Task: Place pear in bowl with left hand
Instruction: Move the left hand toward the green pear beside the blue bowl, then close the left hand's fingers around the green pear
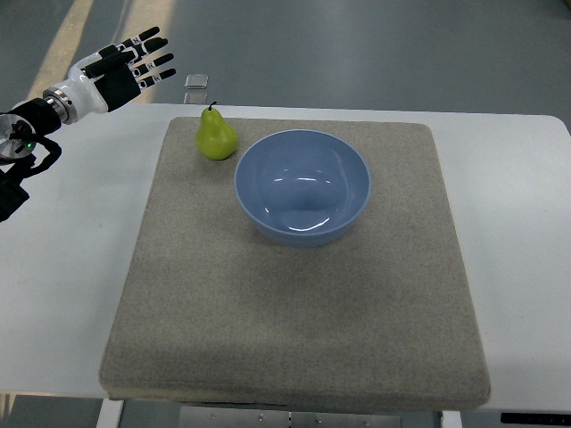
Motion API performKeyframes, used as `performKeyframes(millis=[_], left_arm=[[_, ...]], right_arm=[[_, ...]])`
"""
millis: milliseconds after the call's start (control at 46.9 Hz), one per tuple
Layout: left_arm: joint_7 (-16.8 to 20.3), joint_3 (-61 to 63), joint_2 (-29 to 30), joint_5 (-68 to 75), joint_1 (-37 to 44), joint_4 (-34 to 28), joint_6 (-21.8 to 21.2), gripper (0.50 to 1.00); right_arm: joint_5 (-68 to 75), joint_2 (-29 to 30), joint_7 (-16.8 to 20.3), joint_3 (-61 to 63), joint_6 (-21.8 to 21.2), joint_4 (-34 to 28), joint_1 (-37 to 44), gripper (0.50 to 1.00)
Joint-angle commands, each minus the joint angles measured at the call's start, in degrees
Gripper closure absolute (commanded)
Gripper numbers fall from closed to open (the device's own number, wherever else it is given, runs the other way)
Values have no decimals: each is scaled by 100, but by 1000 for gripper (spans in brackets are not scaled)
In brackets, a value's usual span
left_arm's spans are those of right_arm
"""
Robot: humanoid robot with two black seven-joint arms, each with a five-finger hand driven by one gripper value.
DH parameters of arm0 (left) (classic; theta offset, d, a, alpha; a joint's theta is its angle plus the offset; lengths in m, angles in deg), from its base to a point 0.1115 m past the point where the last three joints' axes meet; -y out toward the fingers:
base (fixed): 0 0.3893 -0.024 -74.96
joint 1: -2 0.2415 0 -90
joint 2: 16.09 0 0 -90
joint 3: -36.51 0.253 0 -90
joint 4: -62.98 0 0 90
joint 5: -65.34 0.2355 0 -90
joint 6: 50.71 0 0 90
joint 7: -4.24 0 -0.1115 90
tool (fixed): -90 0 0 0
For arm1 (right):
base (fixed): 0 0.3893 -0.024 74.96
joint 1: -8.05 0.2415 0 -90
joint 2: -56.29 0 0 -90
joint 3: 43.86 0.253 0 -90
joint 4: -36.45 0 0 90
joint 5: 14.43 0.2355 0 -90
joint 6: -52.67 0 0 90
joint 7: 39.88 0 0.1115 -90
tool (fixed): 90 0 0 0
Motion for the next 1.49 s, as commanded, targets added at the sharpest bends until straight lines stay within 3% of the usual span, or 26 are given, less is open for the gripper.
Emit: performKeyframes(millis=[0,640,854,1110,1280,1409,1473], left_arm=[[0,6,-7,9,-7,-10,0,506],[88,103,-112,219,-51,131,0,506],[184,94,-60,2459,-358,280,0,506],[641,139,-16,4919,-745,500,0,506],[1151,165,-16,6687,-903,737,0,506],[1213,244,-24,7663,-1009,799,-11,506],[1213,410,-51,8050,-1026,895,-238,506]], right_arm=[[0,0,0,0,0,0,0,574],[0,0,0,0,0,0,0,576],[0,0,0,0,0,0,0,574],[0,0,0,0,0,0,0,574],[0,0,0,0,0,0,0,574],[0,0,0,0,0,0,0,574],[0,0,0,0,0,0,0,574]])
